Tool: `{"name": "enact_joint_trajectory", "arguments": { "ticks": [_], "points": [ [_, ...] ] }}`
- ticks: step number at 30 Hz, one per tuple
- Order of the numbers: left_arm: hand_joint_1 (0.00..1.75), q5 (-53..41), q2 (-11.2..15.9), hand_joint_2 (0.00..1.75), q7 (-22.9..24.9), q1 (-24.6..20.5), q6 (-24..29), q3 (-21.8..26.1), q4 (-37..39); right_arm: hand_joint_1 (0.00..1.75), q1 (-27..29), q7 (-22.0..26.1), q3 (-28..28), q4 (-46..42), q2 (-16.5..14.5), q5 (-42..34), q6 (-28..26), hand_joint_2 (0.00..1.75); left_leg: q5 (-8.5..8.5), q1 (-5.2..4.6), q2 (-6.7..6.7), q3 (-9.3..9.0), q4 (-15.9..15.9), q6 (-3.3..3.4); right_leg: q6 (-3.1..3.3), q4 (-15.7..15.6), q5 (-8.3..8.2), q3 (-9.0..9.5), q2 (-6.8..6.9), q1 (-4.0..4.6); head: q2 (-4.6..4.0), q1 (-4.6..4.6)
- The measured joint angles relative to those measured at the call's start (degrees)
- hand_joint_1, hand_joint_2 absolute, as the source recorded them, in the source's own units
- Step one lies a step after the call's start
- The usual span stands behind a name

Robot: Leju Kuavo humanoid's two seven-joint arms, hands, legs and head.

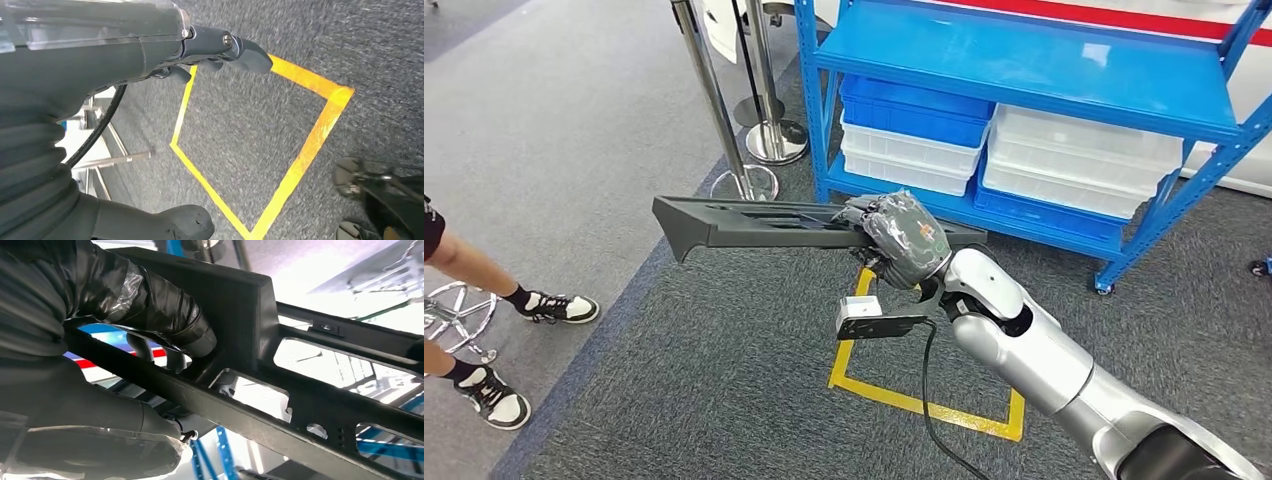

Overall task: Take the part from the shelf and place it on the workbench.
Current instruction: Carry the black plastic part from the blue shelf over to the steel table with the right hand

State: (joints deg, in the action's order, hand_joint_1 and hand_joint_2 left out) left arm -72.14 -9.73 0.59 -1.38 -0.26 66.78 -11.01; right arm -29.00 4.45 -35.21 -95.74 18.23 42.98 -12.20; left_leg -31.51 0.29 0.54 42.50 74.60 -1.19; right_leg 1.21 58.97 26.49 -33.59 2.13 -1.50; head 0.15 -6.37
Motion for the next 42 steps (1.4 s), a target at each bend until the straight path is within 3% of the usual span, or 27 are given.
{"name": "enact_joint_trajectory", "arguments": {
  "ticks": [1,2,3,5,7,9,10,11,13,15,16,17,18,20,22,24,26,28,30,31,32,34,36,37,39,40,42],
  "points": [
    [0.00,0.0,0.0,1.75,0.0,0.0,0.0,0.0,0.0,1.75,0.0,0.0,0.0,0.0,0.0,0.0,0.1,1.75,0.28,0.11,-0.16,0.28,0.6,-0.11,-0.01,0.0,0.06,0.05,0.57,0.04,0.00,0.01],
    [0.00,0.0,0.0,1.75,0.0,0.0,0.0,0.0,0.0,1.75,0.0,0.0,0.0,0.0,0.0,0.0,0.1,1.75,1.60,0.18,-0.40,-0.66,-1.1,-0.09,-0.07,0.0,0.15,0.16,1.13,0.06,0.00,0.01],
    [0.00,0.0,0.0,1.75,0.0,0.0,0.0,0.0,0.0,1.75,0.0,-0.1,0.1,-0.1,0.0,0.0,0.1,1.75,3.58,0.17,-1.06,-2.69,-4.9,0.07,-0.19,0.0,0.27,0.35,1.69,0.09,0.00,0.01],
    [0.00,0.0,0.0,1.75,0.0,-0.1,0.0,0.0,0.0,1.75,0.0,-0.1,0.3,-0.2,0.1,0.1,0.2,1.75,6.27,-0.31,-3.77,-6.80,-12.8,0.82,-0.60,0.0,0.56,0.74,2.72,0.31,0.00,0.00],
    [0.00,0.0,0.0,1.75,0.0,-0.2,0.0,0.0,0.0,1.75,0.0,-0.2,0.4,-0.3,0.1,0.1,0.2,1.75,6.69,-0.86,-4.98,-8.04,-15.8,1.58,-1.13,0.0,0.74,0.94,3.77,0.62,0.00,-0.01],
    [0.00,0.0,0.0,1.75,0.1,-0.1,0.0,0.0,0.0,1.75,0.0,-0.2,0.5,-0.4,0.2,0.1,0.2,1.75,6.99,-0.80,-3.50,-7.97,-16.2,2.20,-1.76,-0.2,0.93,1.24,4.75,0.67,0.01,0.00],
    [0.00,0.0,-0.1,1.75,0.1,-0.1,0.0,0.0,0.0,1.75,0.0,-0.2,0.5,-0.5,0.2,0.1,0.2,1.75,7.23,-0.66,-2.76,-8.16,-16.6,2.56,-2.05,0.1,1.36,1.30,4.29,0.59,0.01,-0.01],
    [0.00,0.0,-0.1,1.75,0.2,-0.1,0.0,0.0,0.0,1.75,0.0,-0.2,0.6,-0.6,0.3,0.1,0.3,1.75,7.52,-0.51,-2.07,-8.41,-17.0,2.96,-2.27,1.4,2.36,0.90,3.11,0.46,0.01,-0.01],
    [0.00,0.0,-0.2,1.75,0.3,-0.2,-0.1,0.1,0.0,1.75,0.1,-0.2,0.9,-0.8,0.6,0.1,0.3,1.75,7.85,-0.41,-0.71,-8.66,-17.4,3.52,-2.43,7.4,5.77,-1.81,-0.20,0.28,0.01,-0.03],
    [0.00,-0.1,-0.2,1.75,0.3,-0.2,-0.1,0.1,0.0,1.75,0.3,-0.3,1.0,-0.8,0.9,0.2,0.4,1.75,7.87,-0.51,0.92,-8.60,-17.3,3.72,-2.50,14.3,8.33,-5.43,-1.64,0.26,0.00,-0.04],
    [0.00,-0.1,-0.2,1.75,0.3,-0.2,-0.1,0.1,0.0,1.75,0.4,-0.3,1.0,-0.8,1.0,0.3,0.5,1.75,7.83,-0.57,1.84,-8.59,-17.2,3.73,-2.52,15.4,8.04,-6.27,-1.82,0.25,0.00,-0.03],
    [0.00,0.0,-0.2,1.75,0.3,-0.2,-0.1,0.1,0.0,1.75,0.5,-0.4,1.0,-0.8,1.0,0.4,0.7,1.75,7.78,-0.59,2.77,-8.59,-17.0,3.68,-2.50,14.4,6.59,-6.06,-1.96,0.21,0.00,-0.03],
    [0.00,0.0,-0.2,1.75,0.3,-0.2,-0.1,0.1,0.0,1.75,0.4,-0.5,1.0,-0.8,0.9,0.6,0.8,1.75,7.67,-0.58,3.66,-8.60,-16.8,3.55,-2.44,11.4,4.32,-4.90,-2.37,0.15,0.00,-0.03],
    [0.00,0.2,-0.2,1.75,0.3,-0.3,-0.3,0.2,0.0,1.75,-0.1,-0.8,1.0,-0.5,0.4,1.2,1.2,1.75,7.30,-0.55,5.19,-8.29,-16.0,3.10,-2.25,4.2,0.80,-1.96,-4.96,-0.16,0.00,-0.04],
    [0.00,0.4,-0.2,1.75,0.3,-0.4,-0.4,0.6,0.0,1.75,-1.0,-1.3,0.6,0.3,-0.9,2.1,1.5,1.75,7.17,-0.41,6.44,-7.62,-15.5,2.42,-2.07,0.9,0.06,-0.70,-6.78,-0.17,0.00,-0.04],
    [0.00,0.6,-0.1,1.75,0.4,-0.3,-0.5,1.0,0.0,1.75,-2.3,-1.8,0.0,1.7,-3.0,3.1,1.5,1.75,7.30,-0.23,7.46,-7.12,-15.5,1.67,-1.69,0.7,0.06,-0.63,-5.90,-0.03,0.00,-0.04],
    [0.00,0.7,0.0,1.75,0.5,-0.2,-0.6,1.4,0.0,1.75,-3.6,-2.3,-0.8,3.4,-5.5,4.0,1.4,1.75,6.46,-0.32,5.35,-6.46,-14.2,0.91,-0.97,0.3,-0.05,-0.28,-4.60,-0.18,0.00,-0.03],
    [0.00,0.8,0.1,1.75,0.5,-0.4,-0.6,1.6,0.0,1.75,-4.6,-2.5,-1.6,5.0,-7.6,4.5,1.0,1.75,3.54,-0.26,1.59,-3.81,-8.7,0.11,-0.33,0.0,0.05,0.15,-3.02,-0.12,0.00,-0.01],
    [0.00,0.8,0.0,1.75,0.5,-0.6,-0.6,1.7,0.0,1.75,-5.2,-2.7,-2.3,6.5,-8.9,4.7,0.8,1.75,0.62,0.14,0.16,0.08,-1.4,-0.48,-0.06,0.0,0.32,0.38,-1.19,0.13,0.00,-0.01],
    [0.00,0.8,0.0,1.75,0.5,-0.6,-0.6,1.7,0.0,1.75,-5.4,-2.7,-2.7,7.1,-9.4,4.7,0.7,1.75,0.44,0.29,-0.05,1.12,0.3,-0.65,-0.04,0.0,0.49,0.50,-0.25,0.21,0.00,-0.02],
    [0.00,0.7,0.0,1.75,0.5,-0.6,-0.6,1.8,0.0,1.75,-5.5,-2.8,-3.0,7.6,-9.9,4.8,0.7,1.75,1.40,0.38,-0.23,0.91,-0.3,-0.71,-0.09,0.1,0.68,0.66,0.61,0.25,0.00,-0.02],
    [0.00,0.7,0.1,1.75,0.4,-0.4,-0.6,2.1,0.0,1.75,-5.8,-2.8,-3.6,8.4,-10.7,4.9,0.6,1.75,5.26,0.32,-1.68,-2.66,-7.3,-0.46,-0.33,0.1,1.12,1.17,2.13,0.30,0.00,-0.01],
    [0.00,0.7,0.1,1.75,0.4,-0.4,-0.6,2.3,0.0,1.75,-6.2,-2.9,-3.9,8.9,-11.2,5.0,0.3,1.75,7.59,-0.24,-3.68,-6.06,-13.8,0.37,-0.79,0.1,1.55,1.60,3.32,0.57,0.00,-0.02],
    [0.00,0.6,0.1,1.75,0.4,-0.4,-0.6,2.4,0.0,1.75,-6.4,-3.0,-4.0,9.1,-11.3,5.1,0.2,1.75,7.83,-0.51,-4.15,-6.67,-15.2,0.84,-1.04,0.0,1.70,1.73,3.86,0.70,0.00,-0.03],
    [0.00,0.6,0.1,1.75,0.3,-0.3,-0.6,2.5,0.0,1.75,-6.6,-3.0,-4.4,9.6,-11.7,5.2,0.0,1.75,7.84,-0.75,-3.04,-6.65,-15.6,1.64,-1.60,-0.3,1.85,2.05,4.90,0.83,0.01,-0.03],
    [0.00,0.6,0.1,1.75,0.3,-0.2,-0.6,2.5,0.0,1.75,-6.6,-3.0,-4.5,9.8,-11.9,5.2,0.0,1.75,7.98,-0.65,-2.40,-6.86,-16.0,2.00,-1.89,-0.2,2.10,2.25,4.72,0.76,0.01,-0.03],
    [0.00,0.6,0.1,1.75,0.3,-0.1,-0.6,2.5,0.0,1.75,-6.7,-3.1,-4.7,10.1,-12.1,5.3,-0.2,1.75,8.37,-0.33,-1.28,-7.48,-16.9,2.76,-2.25,2.3,3.89,1.39,2.22,0.61,0.01,-0.03]
  ]
}}
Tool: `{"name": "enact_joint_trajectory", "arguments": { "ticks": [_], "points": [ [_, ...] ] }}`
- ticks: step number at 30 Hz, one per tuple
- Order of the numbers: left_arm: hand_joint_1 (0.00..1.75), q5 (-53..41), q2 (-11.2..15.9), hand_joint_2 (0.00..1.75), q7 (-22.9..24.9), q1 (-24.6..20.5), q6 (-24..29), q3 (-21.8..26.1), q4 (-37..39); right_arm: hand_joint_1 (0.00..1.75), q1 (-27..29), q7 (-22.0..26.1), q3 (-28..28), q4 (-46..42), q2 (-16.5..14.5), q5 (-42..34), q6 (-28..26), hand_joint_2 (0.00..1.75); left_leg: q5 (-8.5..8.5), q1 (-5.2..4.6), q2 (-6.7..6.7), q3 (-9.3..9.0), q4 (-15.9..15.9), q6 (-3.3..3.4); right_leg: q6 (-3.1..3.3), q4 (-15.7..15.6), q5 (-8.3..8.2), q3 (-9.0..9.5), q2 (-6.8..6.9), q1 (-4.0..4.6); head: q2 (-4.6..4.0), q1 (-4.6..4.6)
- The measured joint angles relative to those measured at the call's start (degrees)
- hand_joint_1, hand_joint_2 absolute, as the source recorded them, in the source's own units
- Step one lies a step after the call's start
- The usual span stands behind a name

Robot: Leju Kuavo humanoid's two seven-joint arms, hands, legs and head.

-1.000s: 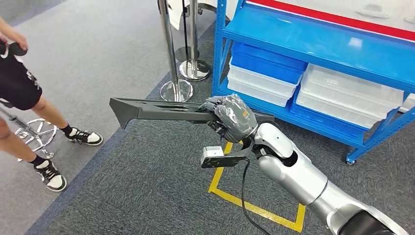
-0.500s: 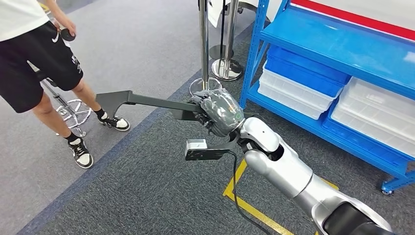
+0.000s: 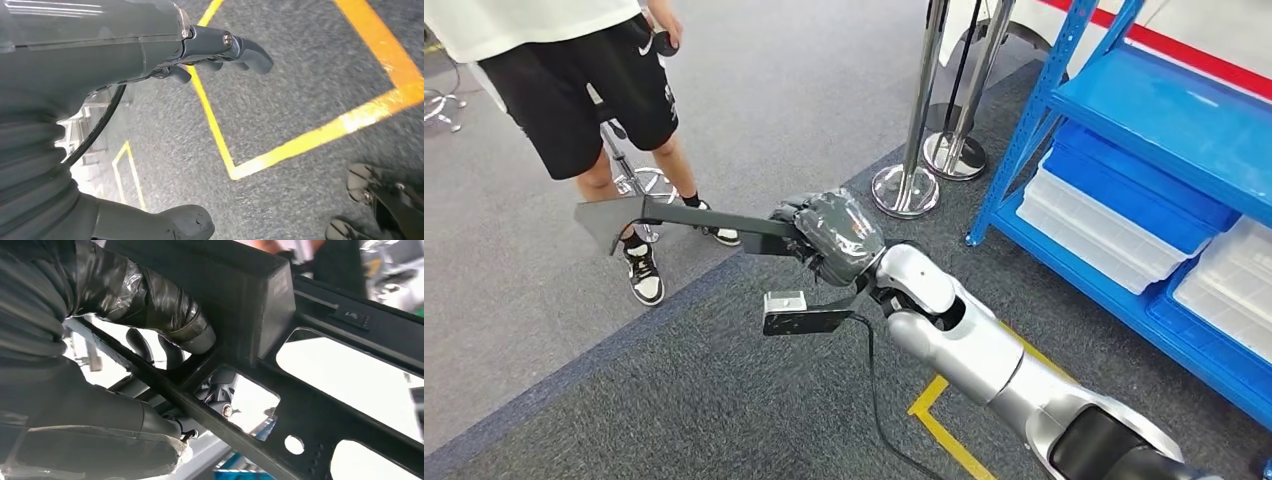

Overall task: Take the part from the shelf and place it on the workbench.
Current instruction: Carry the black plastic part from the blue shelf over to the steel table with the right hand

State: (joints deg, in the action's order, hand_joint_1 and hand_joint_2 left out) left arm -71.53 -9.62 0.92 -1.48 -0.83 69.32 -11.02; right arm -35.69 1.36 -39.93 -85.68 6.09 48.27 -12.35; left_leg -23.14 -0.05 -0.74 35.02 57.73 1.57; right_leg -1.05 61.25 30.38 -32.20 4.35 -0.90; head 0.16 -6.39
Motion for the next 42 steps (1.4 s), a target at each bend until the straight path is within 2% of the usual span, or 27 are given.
{"name": "enact_joint_trajectory", "arguments": {
  "ticks": [2,3,4,5,7,8,9,11,13,15,17,19,20,21,23,25,26,28,29,31,33,35,36,37,39,41,42],
  "points": [
    [0.00,0.1,0.0,1.75,0.0,-0.2,0.0,0.0,0.0,1.75,0.1,0.0,-0.1,0.3,0.0,0.0,-0.1,1.75,0.12,0.13,1.18,-0.19,-0.3,0.50,-0.06,7.0,3.41,-3.53,-3.12,-0.13,-0.01,0.00],
    [0.00,0.2,0.0,1.75,0.0,-0.2,0.0,0.0,0.0,1.75,0.2,0.0,-0.2,0.5,0.0,0.0,-0.2,1.75,0.09,0.09,1.95,-0.18,-0.2,0.63,-0.10,10.7,4.71,-5.61,-3.77,-0.15,-0.01,0.00],
    [0.00,0.3,0.0,1.75,0.0,-0.3,0.0,0.1,0.0,1.75,0.3,0.0,-0.3,0.7,0.0,0.0,-0.2,1.75,0.04,0.05,2.82,-0.19,-0.1,0.67,-0.14,13.0,4.98,-7.14,-4.00,-0.16,-0.01,0.00],
    [0.00,0.3,0.0,1.75,0.0,-0.3,0.0,0.1,0.0,1.75,0.4,0.0,-0.4,0.9,0.0,0.0,-0.2,1.75,-0.02,0.03,3.71,-0.21,0.0,0.66,-0.14,13.3,4.06,-7.76,-4.10,-0.18,-0.01,0.00],
    [0.00,0.4,0.0,1.75,0.1,-0.2,0.0,0.2,0.0,1.75,0.4,0.0,-0.5,1.1,0.1,0.0,-0.2,1.75,-0.30,0.07,5.46,-0.23,0.5,0.43,-0.03,7.4,-0.62,-5.88,-5.01,-0.35,-0.01,-0.01],
    [0.00,0.5,0.0,1.75,0.1,-0.2,0.0,0.3,0.0,1.75,0.3,0.0,-0.5,1.2,0.1,0.0,-0.2,1.75,-0.51,0.06,6.22,-0.09,0.9,0.20,0.09,3.7,-2.54,-4.44,-6.48,-0.53,-0.01,0.00],
    [0.00,0.5,0.0,1.75,0.2,-0.2,0.0,0.4,0.0,1.75,0.3,0.0,-0.5,1.3,0.1,0.0,-0.2,1.75,-0.68,0.08,6.91,0.17,1.2,-0.07,0.17,0.7,-3.80,-3.30,-7.83,-0.69,0.00,0.00],
    [0.00,0.6,-0.1,1.75,0.2,-0.2,0.0,0.4,0.0,1.75,0.3,0.0,-0.6,1.3,0.1,0.1,-0.2,1.75,-0.73,0.29,8.16,0.84,1.6,-0.76,0.37,-1.4,-3.96,-2.65,-9.29,-0.64,0.00,0.01],
    [0.00,0.7,-0.1,1.75,0.2,0.0,0.0,0.5,0.0,1.75,0.3,0.0,-0.8,1.4,0.0,0.1,-0.2,1.75,-0.68,0.47,8.65,1.24,1.6,-1.54,0.83,-1.9,-4.07,-2.37,-8.01,-0.61,-0.01,-0.01],
    [0.00,0.7,0.0,1.75,0.2,0.2,0.0,0.7,0.0,1.75,0.1,0.0,-0.9,1.3,-0.2,0.1,-0.3,1.75,-2.02,0.31,5.82,2.31,3.9,-2.13,1.59,-2.5,-4.16,-1.73,-6.50,-0.76,-0.01,0.03],
    [0.00,0.7,0.0,1.75,0.2,0.0,0.0,0.8,0.0,1.75,0.1,0.0,-0.9,1.4,-0.3,0.1,-0.3,1.75,-5.14,0.39,2.31,5.41,10.5,-2.52,2.14,-2.7,-3.95,-1.19,-4.87,-0.52,-0.01,0.06],
    [0.00,0.7,-0.1,1.75,0.2,-0.1,0.0,0.8,0.0,1.75,0.2,0.0,-0.9,1.5,-0.3,0.1,-0.3,1.75,-7.24,0.75,1.31,8.77,16.8,-2.85,2.28,-2.6,-3.61,-0.88,-3.14,-0.27,-0.01,0.05],
    [0.00,0.7,-0.1,1.75,0.2,-0.1,0.0,0.8,0.0,1.75,0.2,0.0,-1.0,1.5,-0.3,0.1,-0.3,1.75,-6.84,0.87,1.14,9.20,17.4,-2.94,2.23,-2.6,-3.41,-0.72,-2.30,-0.21,-0.01,0.05],
    [0.00,0.7,-0.1,1.75,0.2,-0.1,0.0,0.8,0.0,1.75,0.2,0.0,-1.0,1.5,-0.3,0.1,-0.3,1.75,-5.47,0.93,0.92,8.42,15.7,-2.97,2.15,-2.6,-3.21,-0.50,-1.52,-0.18,-0.01,0.05],
    [0.00,0.6,-0.1,1.75,0.2,0.0,0.1,0.9,0.0,1.75,0.2,0.0,-1.0,1.4,-0.2,0.0,-0.3,1.75,-1.87,0.75,-0.90,4.28,7.9,-2.71,1.79,-2.6,-2.72,0.09,-0.15,-0.11,-0.01,0.05],
    [0.00,0.1,-0.2,1.75,0.3,0.0,0.3,0.8,0.0,1.75,0.7,0.4,-0.7,0.5,1.1,-1.0,-0.4,1.75,-0.32,0.26,-2.41,1.41,2.5,-1.90,1.22,-2.6,-2.31,0.49,0.98,0.14,-0.01,0.04],
    [0.00,-0.1,-0.3,1.75,0.3,0.0,0.4,0.8,0.0,1.75,1.2,1.0,-0.3,-0.5,2.2,-1.9,-0.4,1.75,-0.47,-0.01,-2.44,1.16,1.8,-1.46,0.89,-2.7,-2.18,0.66,1.56,0.27,-0.01,0.04],
    [0.00,-0.4,-0.5,1.75,0.4,0.1,0.6,0.8,0.0,1.75,2.6,2.3,0.6,-2.7,4.6,-3.5,-0.4,1.75,-0.31,-0.02,-0.90,1.13,1.5,-0.65,0.17,-3.0,-1.88,1.15,2.60,0.33,0.00,0.04],
    [0.00,-0.4,-0.5,1.75,0.2,0.3,0.7,0.8,0.0,1.75,3.2,2.7,1.2,-3.6,5.5,-3.7,-0.4,1.75,-0.23,0.07,-0.30,0.89,1.1,-0.30,-0.16,-2.7,-1.46,1.29,2.11,0.23,0.00,0.03],
    [0.00,-0.6,-0.6,1.75,-0.1,0.3,0.9,0.9,0.0,1.75,4.7,2.8,2.2,-5.3,7.4,-3.3,-0.5,1.75,-0.03,0.29,0.71,0.34,0.5,0.48,-0.55,1.1,1.00,-0.22,-0.79,-0.02,0.00,0.02],
    [0.00,-1.2,-0.7,1.75,0.0,0.1,1.2,0.9,0.0,1.75,6.7,2.8,3.0,-6.8,9.2,-2.8,-0.6,1.75,-0.06,0.14,1.88,0.26,0.5,1.01,-0.62,8.8,4.44,-4.26,-3.47,-0.04,-0.01,0.01],
    [0.00,-1.4,-0.9,1.75,0.2,-0.1,1.5,0.8,0.0,1.75,8.5,2.8,3.4,-7.7,10.5,-2.7,-0.7,1.75,-0.12,-0.02,3.48,0.25,0.6,1.18,-0.61,13.4,5.10,-7.32,-4.05,-0.01,-0.01,0.01],
    [0.00,-1.4,-1.1,1.75,0.2,-0.1,1.6,0.8,0.0,1.75,9.2,2.8,3.6,-8.0,11.0,-2.6,-0.7,1.75,-0.14,-0.07,4.30,0.22,0.7,1.17,-0.53,12.6,3.72,-7.38,-4.18,-0.01,-0.01,0.01],
    [0.00,-1.4,-1.2,1.75,0.2,-0.1,1.7,0.8,0.0,1.75,9.7,2.8,3.8,-8.4,11.4,-2.6,-0.8,1.75,-0.17,-0.09,5.09,0.19,0.8,1.12,-0.41,9.6,1.43,-6.33,-4.59,-0.04,-0.01,0.01],
    [0.00,-1.3,-1.5,1.75,0.2,-0.2,1.7,0.8,0.0,1.75,10.2,3.0,4.2,-9.2,12.0,-2.5,-0.8,1.75,-0.33,-0.15,6.51,0.41,1.2,0.85,-0.19,1.7,-2.62,-3.27,-7.37,-0.28,-0.01,0.02],
    [0.00,-1.1,-1.6,1.75,0.1,-0.2,1.7,0.9,0.0,1.75,10.2,3.1,4.6,-9.6,12.3,-2.5,-0.7,1.75,-0.41,-0.12,7.75,0.92,1.5,0.29,0.02,-2.0,-3.79,-1.85,-9.22,-0.32,-0.01,0.02],
    [0.00,-1.0,-1.6,1.75,0.1,-0.2,1.7,0.9,0.0,1.75,10.1,3.1,4.7,-9.8,12.4,-2.5,-0.5,1.75,-0.36,-0.08,8.37,1.10,1.5,-0.08,0.18,-2.2,-3.73,-1.78,-8.85,-0.18,-0.01,0.02]
  ]
}}
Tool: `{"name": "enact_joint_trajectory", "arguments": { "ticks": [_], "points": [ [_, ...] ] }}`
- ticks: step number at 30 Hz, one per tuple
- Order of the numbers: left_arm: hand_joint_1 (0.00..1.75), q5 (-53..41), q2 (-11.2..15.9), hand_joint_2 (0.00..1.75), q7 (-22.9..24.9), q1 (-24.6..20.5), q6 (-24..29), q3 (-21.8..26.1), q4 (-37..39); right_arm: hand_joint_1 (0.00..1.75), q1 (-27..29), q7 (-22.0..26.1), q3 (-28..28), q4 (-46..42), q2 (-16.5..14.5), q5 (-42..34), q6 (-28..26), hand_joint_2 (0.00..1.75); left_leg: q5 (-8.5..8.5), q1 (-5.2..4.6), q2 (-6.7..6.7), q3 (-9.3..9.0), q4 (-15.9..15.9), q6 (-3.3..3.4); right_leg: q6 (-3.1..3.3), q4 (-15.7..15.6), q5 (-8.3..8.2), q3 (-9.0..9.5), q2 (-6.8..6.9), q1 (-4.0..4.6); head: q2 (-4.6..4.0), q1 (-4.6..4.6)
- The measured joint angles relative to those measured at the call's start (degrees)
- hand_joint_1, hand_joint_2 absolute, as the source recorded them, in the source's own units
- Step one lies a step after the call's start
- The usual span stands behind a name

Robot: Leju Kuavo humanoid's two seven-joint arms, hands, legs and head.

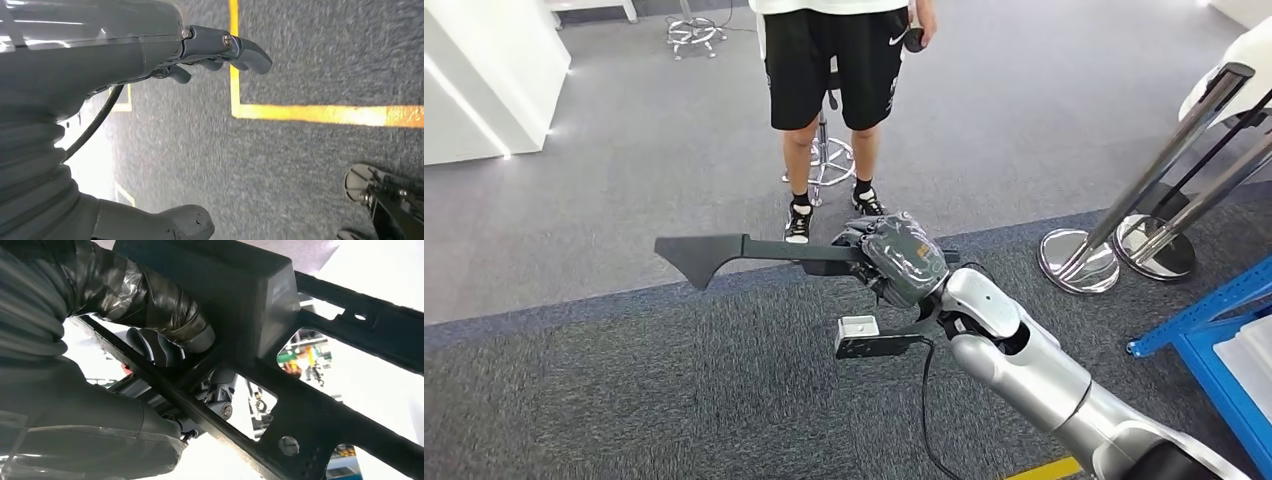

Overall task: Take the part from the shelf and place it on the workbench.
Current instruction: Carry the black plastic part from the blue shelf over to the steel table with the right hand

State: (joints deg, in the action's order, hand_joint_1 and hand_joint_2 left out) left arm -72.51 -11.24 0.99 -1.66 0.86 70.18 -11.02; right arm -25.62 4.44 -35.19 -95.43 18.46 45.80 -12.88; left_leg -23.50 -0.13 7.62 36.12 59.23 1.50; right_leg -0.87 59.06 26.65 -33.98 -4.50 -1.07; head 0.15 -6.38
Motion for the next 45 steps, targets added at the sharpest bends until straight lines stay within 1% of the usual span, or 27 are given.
{"name": "enact_joint_trajectory", "arguments": {
  "ticks": [1,2,4,6,8,9,11,13,14,17,19,21,22,23,24,26,28,30,32,34,36,38,39,40,41,43,45],
  "points": [
    [0.00,0.0,0.0,1.75,0.0,0.1,0.0,0.0,0.0,1.75,-0.2,0.0,0.1,-0.1,0.0,0.0,0.2,1.75,0.07,0.06,0.62,0.15,-0.1,-0.37,0.29,-0.2,-0.08,0.12,0.75,-0.06,0.00,-0.01],
    [0.00,0.0,0.0,1.75,0.0,0.1,0.0,0.0,0.0,1.75,-0.4,-0.1,0.1,-0.2,0.0,0.0,0.4,1.75,-0.12,0.01,0.30,0.31,0.2,-0.69,0.65,-0.5,-0.18,0.36,1.48,-0.13,0.00,-0.01],
    [0.00,0.0,-0.1,1.75,0.0,0.1,0.0,0.0,0.0,1.75,-0.7,-0.2,0.2,-0.5,0.0,-0.1,0.7,1.75,-2.14,-0.15,-2.67,1.71,3.3,-1.21,1.42,-1.1,-0.33,0.94,3.17,-0.26,0.00,0.01],
    [0.00,0.1,-0.1,1.75,0.0,0.0,0.0,0.0,0.0,1.75,-1.0,-0.2,0.4,-0.6,0.1,-0.3,0.9,1.75,-5.84,0.13,-6.11,5.03,10.4,-1.64,1.88,-1.2,-0.17,1.27,4.90,0.09,0.00,0.01],
    [0.00,0.1,-0.1,1.75,-0.1,-0.1,0.0,0.0,0.0,1.75,-1.1,-0.3,0.5,-0.6,0.2,-0.4,1.2,1.75,-7.54,0.57,-7.09,7.70,15.7,-2.00,1.90,-1.1,0.10,1.40,6.61,0.30,0.00,0.01],
    [0.00,0.1,-0.1,1.75,-0.1,-0.1,0.0,0.0,0.0,1.75,-1.2,-0.3,0.5,-0.7,0.2,-0.5,1.3,1.75,-6.82,0.71,-7.30,7.53,15.5,-2.11,1.81,-1.0,0.28,1.50,7.42,0.33,0.00,0.02],
    [0.00,0.1,-0.1,1.75,-0.2,0.0,0.0,0.0,0.0,1.75,-1.4,-0.4,0.6,-0.7,0.2,-0.6,1.6,1.75,-3.28,0.78,-8.54,3.86,8.8,-2.04,1.53,-0.9,0.74,1.92,8.87,0.36,0.00,0.02],
    [0.00,0.1,-0.1,1.75,-0.2,-0.1,0.0,0.0,0.0,1.75,-1.9,-0.5,0.8,-0.8,0.2,-0.8,1.9,1.75,-1.16,0.31,-10.68,0.17,2.2,-1.34,1.00,-0.7,1.23,2.32,10.03,0.57,0.00,0.01],
    [0.00,0.1,-0.1,1.75,-0.3,-0.2,0.0,0.0,0.0,1.75,-2.2,-0.6,0.8,-0.8,0.2,-0.9,2.0,1.75,-0.95,0.04,-11.23,-0.58,0.6,-0.94,0.69,-0.7,1.41,2.45,10.57,0.67,0.00,0.01],
    [0.00,0.1,-0.1,1.75,-0.3,-0.1,0.1,0.0,0.0,1.75,-3.0,-0.8,1.0,-0.8,0.2,-1.2,2.5,1.75,-0.87,-0.24,-9.66,-0.69,-0.1,0.10,-0.24,-0.8,1.83,2.89,11.52,0.55,0.00,0.00],
    [0.00,0.2,-0.1,1.75,-0.3,-0.2,0.2,0.0,0.0,1.75,-3.4,-0.9,1.1,-1.0,0.3,-1.3,2.6,1.75,-0.47,0.05,-8.43,-1.12,-0.8,0.88,-0.70,1.8,3.65,1.92,8.82,0.22,0.00,-0.01],
    [0.00,0.2,-0.1,1.75,-0.2,-0.3,0.3,0.1,0.0,1.75,-3.6,-1.0,1.2,-1.1,0.4,-1.4,2.8,1.75,-0.30,0.18,-7.16,-1.29,-1.1,1.36,-0.91,8.8,7.11,-1.64,5.57,0.03,0.00,-0.01],
    [0.00,0.2,-0.2,1.75,-0.1,-0.4,0.3,0.1,0.0,1.75,-3.6,-1.0,1.2,-1.1,0.5,-1.4,2.8,1.75,-0.32,0.15,-6.39,-1.28,-1.0,1.42,-1.00,12.6,8.48,-3.77,5.02,0.01,0.00,-0.02],
    [0.00,0.2,-0.2,1.75,0.0,-0.5,0.3,0.1,0.0,1.75,-3.6,-1.1,1.2,-1.1,0.5,-1.4,2.9,1.75,-0.34,0.12,-5.53,-1.31,-1.0,1.44,-1.08,15.1,8.80,-5.37,4.84,0.00,0.00,-0.01],
    [0.00,0.2,-0.2,1.75,0.0,-0.5,0.4,0.1,0.0,1.75,-3.6,-1.2,1.2,-1.1,0.6,-1.4,3.0,1.75,-0.38,0.13,-4.62,-1.36,-0.9,1.42,-1.12,15.5,7.91,-6.04,4.77,-0.06,0.00,-0.01],
    [0.00,0.2,-0.2,1.75,0.1,-0.5,0.4,0.3,0.0,1.75,-3.8,-1.3,1.2,-1.1,0.6,-1.4,3.0,1.75,-0.57,0.21,-2.78,-1.58,-0.6,1.19,-1.12,9.8,3.30,-4.17,4.01,-0.31,0.00,-0.02],
    [0.00,0.2,-0.3,1.75,0.1,-0.5,0.4,0.5,0.0,1.75,-4.0,-1.4,1.2,-1.1,0.6,-1.4,3.1,1.75,-0.86,0.20,-1.23,-1.46,-0.2,0.71,-1.01,2.6,0.00,-1.28,1.40,-0.68,0.01,-0.01],
    [0.00,0.2,-0.3,1.75,0.2,-0.4,0.4,0.5,0.0,1.75,-4.2,-1.4,1.2,-1.1,0.7,-1.5,3.2,1.75,-0.89,0.27,0.09,-0.92,0.1,0.04,-0.75,0.1,-0.31,-0.37,0.03,-0.69,0.01,0.00],
    [0.00,0.2,-0.3,1.75,0.2,-0.2,0.5,0.6,0.0,1.75,-4.6,-1.5,1.2,-1.1,0.6,-1.5,3.3,1.75,-0.84,0.50,1.10,-0.49,0.0,-0.68,-0.17,-0.3,-0.39,-0.17,1.31,-0.62,0.00,-0.01],
    [0.00,0.3,-0.3,1.75,0.2,-0.1,0.5,0.6,0.0,1.75,-5.0,-1.7,1.2,-1.1,0.5,-1.5,3.4,1.75,-2.21,0.39,-1.33,0.42,2.1,-1.23,0.68,-0.8,-0.52,0.37,2.84,-0.73,0.00,0.00],
    [0.00,0.3,-0.3,1.75,0.2,-0.2,0.5,0.6,0.0,1.75,-5.2,-1.8,1.2,-1.1,0.4,-1.5,3.5,1.75,-5.70,0.37,-5.44,3.40,8.6,-1.61,1.30,-1.1,-0.43,0.76,4.50,-0.53,0.00,0.01],
    [0.00,0.3,-0.3,1.75,0.2,-0.4,0.5,0.6,0.0,1.75,-5.3,-1.9,1.1,-1.0,0.4,-1.5,3.5,1.75,-8.37,0.66,-6.98,6.97,15.6,-1.91,1.48,-1.1,-0.25,0.86,6.19,-0.24,0.00,0.02],
    [0.00,0.3,-0.3,1.75,0.2,-0.4,0.5,0.6,0.0,1.75,-5.3,-1.9,1.1,-1.0,0.4,-1.5,3.6,1.75,-8.22,0.76,-7.17,7.54,16.6,-2.00,1.46,-1.1,-0.15,0.92,7.01,-0.18,0.00,0.02],
    [0.00,0.3,-0.3,1.75,0.2,-0.3,0.5,0.6,0.0,1.75,-5.3,-2.0,1.1,-1.0,0.4,-1.5,3.6,1.75,-7.01,0.80,-7.39,6.90,15.3,-2.03,1.37,-1.0,-0.02,1.02,7.77,-0.16,0.00,0.02],
    [0.00,0.3,-0.3,1.75,0.2,-0.3,0.5,0.6,0.0,1.75,-5.3,-2.0,1.1,-1.0,0.4,-1.5,3.6,1.75,-5.01,0.80,-7.96,5.05,11.8,-1.97,1.23,-1.0,0.16,1.21,8.52,-0.15,0.00,0.02],
    [0.00,0.2,-0.3,1.75,0.2,-0.3,0.5,0.6,0.0,1.75,-5.4,-2.0,1.1,-1.0,0.4,-1.5,3.6,1.75,-2.05,0.44,-10.56,0.86,3.7,-1.44,0.75,-0.9,0.60,1.62,9.80,0.05,0.00,0.01],
    [0.00,0.2,-0.3,1.75,0.1,-0.4,0.5,0.6,0.0,1.75,-5.6,-2.0,1.1,-1.0,0.4,-1.5,3.6,1.75,-1.48,-0.08,-11.74,-0.72,0.4,-0.60,0.18,-0.8,0.93,1.87,10.92,0.39,0.00,0.00]
  ]
}}
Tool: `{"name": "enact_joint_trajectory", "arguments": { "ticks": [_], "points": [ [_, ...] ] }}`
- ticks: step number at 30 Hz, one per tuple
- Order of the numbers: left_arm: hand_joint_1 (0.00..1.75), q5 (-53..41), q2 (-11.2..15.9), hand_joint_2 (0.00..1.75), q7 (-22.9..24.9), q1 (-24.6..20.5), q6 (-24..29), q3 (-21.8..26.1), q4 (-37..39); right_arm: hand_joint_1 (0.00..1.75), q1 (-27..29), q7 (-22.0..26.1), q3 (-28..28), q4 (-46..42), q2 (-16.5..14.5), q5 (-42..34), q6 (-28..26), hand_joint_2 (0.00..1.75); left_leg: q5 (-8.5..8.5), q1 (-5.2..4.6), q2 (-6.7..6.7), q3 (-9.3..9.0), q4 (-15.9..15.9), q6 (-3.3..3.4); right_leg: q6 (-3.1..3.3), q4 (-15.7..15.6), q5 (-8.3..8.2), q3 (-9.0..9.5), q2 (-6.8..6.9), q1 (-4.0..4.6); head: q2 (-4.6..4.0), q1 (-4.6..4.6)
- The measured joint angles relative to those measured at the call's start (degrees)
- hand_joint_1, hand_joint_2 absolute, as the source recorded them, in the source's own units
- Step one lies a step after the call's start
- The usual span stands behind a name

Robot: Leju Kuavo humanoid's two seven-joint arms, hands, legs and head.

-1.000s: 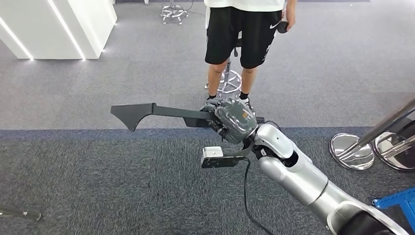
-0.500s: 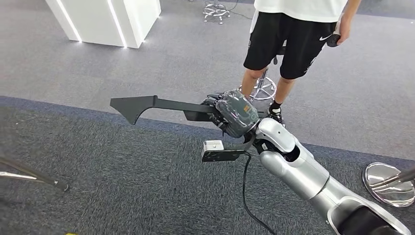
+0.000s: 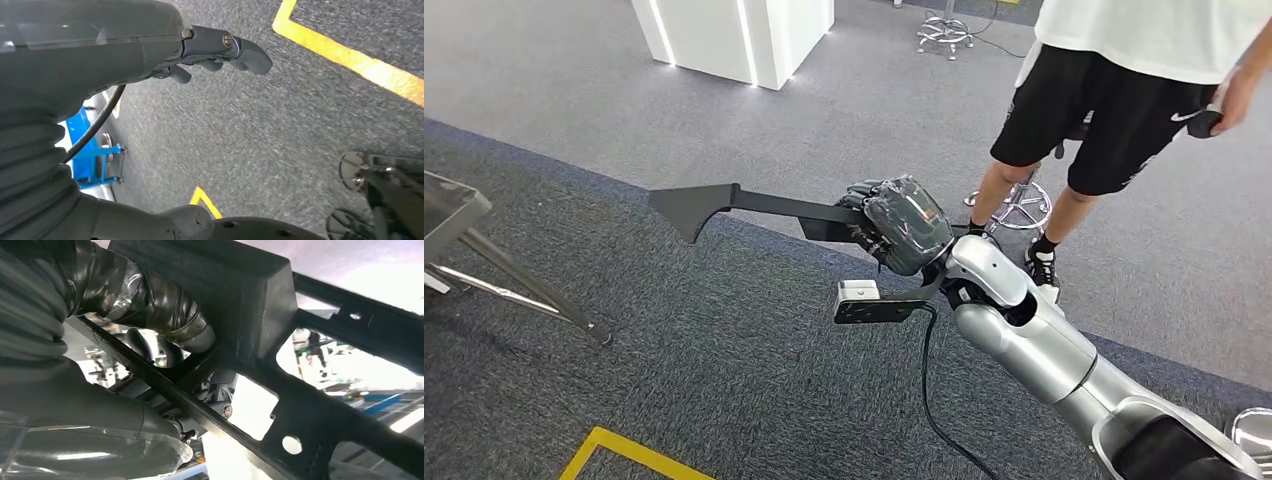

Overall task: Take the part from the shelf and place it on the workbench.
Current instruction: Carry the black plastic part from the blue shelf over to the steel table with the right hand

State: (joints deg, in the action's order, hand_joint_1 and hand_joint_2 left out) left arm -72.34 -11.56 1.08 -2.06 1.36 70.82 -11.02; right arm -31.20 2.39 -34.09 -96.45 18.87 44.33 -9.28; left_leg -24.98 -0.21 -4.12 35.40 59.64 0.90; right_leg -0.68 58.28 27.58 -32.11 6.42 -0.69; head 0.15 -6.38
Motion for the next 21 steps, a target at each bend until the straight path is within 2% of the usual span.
{"name": "enact_joint_trajectory", "arguments": {
  "ticks": [2,3,4,5,6,7,8,9,10,11,12,13,14,15,16,17,18,19,21],
  "points": [
    [0.00,0.0,0.0,1.75,0.0,0.0,0.0,0.1,0.0,1.75,-0.1,0.0,0.0,0.0,0.0,0.0,0.0,1.75,0.15,-0.13,1.43,0.02,-0.3,0.79,-0.62,-0.1,0.22,0.27,0.89,0.03,0.00,0.00],
    [0.00,0.0,0.0,1.75,0.0,0.0,0.0,0.1,0.0,1.75,-0.2,-0.1,0.0,0.0,0.0,0.0,0.1,1.75,0.30,-0.03,2.11,-0.11,-0.5,1.14,-0.93,0.2,0.60,0.32,0.24,-0.12,0.00,-0.01],
    [0.00,0.0,0.0,1.75,0.0,0.0,0.0,0.1,0.0,1.75,-0.3,-0.2,0.0,0.0,0.0,0.0,0.1,1.75,0.49,0.11,2.74,-0.26,-0.8,1.52,-1.17,1.4,1.50,-0.10,-1.15,-0.33,0.01,-0.01],
    [0.00,0.0,0.0,1.75,0.0,0.0,0.0,0.1,0.0,1.75,-0.4,-0.2,0.0,0.0,0.0,0.0,0.1,1.75,0.66,0.27,3.35,-0.43,-1.0,1.85,-1.35,3.7,2.96,-1.14,-2.92,-0.50,0.01,-0.02],
    [0.00,0.0,0.0,1.75,0.0,-0.1,0.0,0.2,0.0,1.75,-0.5,-0.3,0.0,0.0,0.0,0.0,0.2,1.75,0.72,0.25,4.00,-0.43,-1.1,2.08,-1.41,7.3,4.80,-2.90,-4.65,-0.58,0.01,-0.03],
    [0.00,0.0,0.0,1.75,0.0,-0.1,0.0,0.2,0.0,1.75,-0.5,-0.3,0.0,0.1,0.0,0.1,0.4,1.75,0.75,0.19,4.70,-0.41,-1.1,2.24,-1.45,11.4,6.54,-5.07,-5.54,-0.59,0.01,-0.03],
    [0.00,0.0,0.0,1.75,0.1,-0.2,0.0,0.2,0.0,1.75,-0.5,-0.4,0.0,0.2,0.0,0.1,0.6,1.75,0.75,0.12,5.52,-0.42,-1.0,2.33,-1.48,14.8,7.51,-7.01,-5.87,-0.56,0.00,-0.03],
    [0.00,0.0,0.0,1.75,0.1,-0.2,0.0,0.2,0.0,1.75,-0.4,-0.5,-0.1,0.3,0.0,0.1,0.7,1.75,0.75,0.04,6.41,-0.45,-1.0,2.38,-1.45,16.6,7.40,-8.22,-5.98,-0.55,0.00,-0.03],
    [0.00,0.0,0.0,1.75,0.2,-0.2,0.0,0.2,0.0,1.75,-0.5,-0.6,-0.1,0.4,0.0,0.1,0.9,1.75,0.75,0.00,7.34,-0.53,-1.0,2.37,-1.33,15.9,6.04,-8.26,-6.11,-0.55,0.00,-0.03],
    [0.00,0.0,0.0,1.75,0.3,-0.2,0.0,0.2,0.0,1.75,-0.6,-0.7,-0.1,0.4,0.0,0.1,1.1,1.75,0.72,-0.02,8.27,-0.65,-0.9,2.33,-1.14,12.9,3.75,-7.20,-6.48,-0.56,0.00,-0.03],
    [0.00,0.0,0.0,1.75,0.4,-0.2,0.0,0.2,0.0,1.75,-0.8,-0.8,-0.1,0.4,0.0,0.1,1.2,1.75,0.67,0.03,9.12,-0.72,-0.9,2.26,-0.88,8.7,1.33,-5.55,-7.62,-0.58,0.00,-0.03],
    [0.00,0.0,-0.1,1.75,0.5,-0.2,0.0,0.2,0.0,1.75,-1.0,-0.8,-0.1,0.4,0.0,0.2,1.4,1.75,0.63,0.00,9.91,-0.65,-0.7,2.10,-0.62,4.7,-0.43,-3.93,-9.19,-0.68,0.00,-0.02],
    [0.00,0.0,-0.1,1.75,0.6,-0.3,0.0,0.2,0.0,1.75,-1.3,-0.9,-0.1,0.4,0.0,0.2,1.6,1.75,0.64,0.08,10.61,-0.45,-0.7,1.86,-0.45,1.9,-1.45,-2.79,-10.44,-0.70,0.00,-0.02],
    [0.00,0.0,-0.1,1.75,0.6,-0.2,0.0,0.3,0.0,1.75,-1.5,-1.0,-0.1,0.5,0.0,0.2,1.7,1.75,0.68,0.22,11.29,-0.19,-0.6,1.53,-0.30,0.5,-1.67,-2.26,-11.33,-0.67,0.00,-0.02],
    [0.00,0.1,-0.1,1.75,0.7,-0.2,0.0,0.3,0.0,1.75,-1.8,-1.1,-0.2,0.6,-0.2,0.2,1.9,1.75,0.77,0.36,12.01,0.05,-0.7,1.11,-0.18,0.2,-1.53,-2.11,-11.27,-0.59,0.00,-0.03],
    [0.00,0.1,-0.1,1.75,0.7,-0.1,0.0,0.3,0.0,1.75,-2.2,-1.1,-0.4,0.7,-0.5,0.3,2.2,1.75,0.83,0.48,12.64,0.23,-0.8,0.67,0.00,0.0,-1.60,-2.00,-10.57,-0.61,0.00,-0.04],
    [0.00,0.1,-0.1,1.75,0.8,0.0,-0.1,0.3,0.0,1.75,-2.6,-1.3,-0.6,0.8,-0.9,0.4,2.6,1.75,0.67,0.45,12.22,0.34,-0.6,0.28,0.27,-0.4,-1.68,-1.77,-9.84,-0.67,0.00,-0.05],
    [0.00,0.2,-0.1,1.75,0.8,0.0,-0.2,0.4,0.0,1.75,-3.1,-1.5,-0.8,1.0,-1.4,0.6,2.8,1.75,0.05,0.32,10.84,0.71,0.2,-0.03,0.59,-0.7,-1.76,-1.48,-9.09,-0.76,0.00,-0.04],
    [0.00,0.1,0.0,1.75,0.9,-0.1,-0.4,0.4,0.0,1.75,-4.2,-1.8,-1.2,1.6,-2.4,1.0,3.3,1.75,-2.96,0.22,6.77,3.03,5.3,-0.53,1.16,-1.1,-1.74,-0.96,-7.46,-0.72,0.00,-0.02]
  ]
}}
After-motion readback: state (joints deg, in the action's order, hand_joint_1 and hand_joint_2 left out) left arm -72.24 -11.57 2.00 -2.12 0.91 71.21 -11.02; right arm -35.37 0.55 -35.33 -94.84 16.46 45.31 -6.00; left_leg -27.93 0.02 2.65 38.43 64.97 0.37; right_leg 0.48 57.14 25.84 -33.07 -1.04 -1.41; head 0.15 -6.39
